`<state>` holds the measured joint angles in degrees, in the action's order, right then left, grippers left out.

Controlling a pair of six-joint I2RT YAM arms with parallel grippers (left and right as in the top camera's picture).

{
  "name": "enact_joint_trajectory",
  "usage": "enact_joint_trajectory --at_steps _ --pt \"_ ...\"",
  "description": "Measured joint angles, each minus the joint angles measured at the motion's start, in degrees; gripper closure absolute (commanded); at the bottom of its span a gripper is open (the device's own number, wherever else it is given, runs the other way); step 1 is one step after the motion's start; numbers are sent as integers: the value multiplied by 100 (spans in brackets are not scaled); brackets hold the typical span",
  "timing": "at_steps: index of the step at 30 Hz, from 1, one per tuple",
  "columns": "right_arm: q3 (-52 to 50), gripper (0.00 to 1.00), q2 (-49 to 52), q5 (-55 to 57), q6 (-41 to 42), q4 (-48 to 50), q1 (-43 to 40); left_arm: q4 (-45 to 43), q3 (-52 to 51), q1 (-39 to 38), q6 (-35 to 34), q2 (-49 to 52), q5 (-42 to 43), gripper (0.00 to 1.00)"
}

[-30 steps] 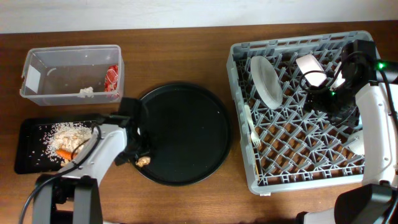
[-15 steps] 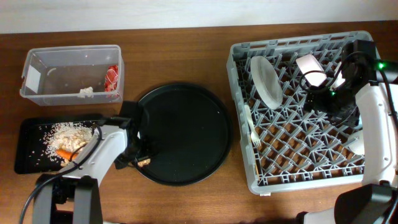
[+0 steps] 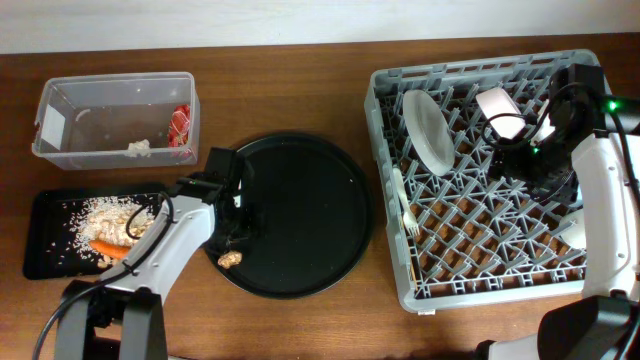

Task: Sort waste into correct bins and load items into the dishwasher rack
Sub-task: 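Reach the left gripper back to the plate toward the brown shell, then grasp the brown shell on the plate with the left gripper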

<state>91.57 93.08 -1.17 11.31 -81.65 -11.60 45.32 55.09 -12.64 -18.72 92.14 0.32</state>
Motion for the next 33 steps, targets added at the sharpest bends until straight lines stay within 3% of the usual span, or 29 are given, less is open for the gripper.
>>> enact_joint_trajectory --at_steps 4,9,10,14,23,33 --pt "0 11 0 0 4 0 0 7 -184 0 39 111 -79 11" --pt "0 11 0 0 0 0 0 55 -212 0 85 396 -101 34" --pt "0 11 0 0 0 0 0 118 -221 0 90 426 -101 44" --pt "0 11 0 0 2 0 0 295 -234 0 133 426 -114 58" --pt "0 11 0 0 4 -2 0 319 -234 0 142 426 -114 100" --pt "0 11 0 0 2 0 0 461 -15 15 140 431 -116 100"
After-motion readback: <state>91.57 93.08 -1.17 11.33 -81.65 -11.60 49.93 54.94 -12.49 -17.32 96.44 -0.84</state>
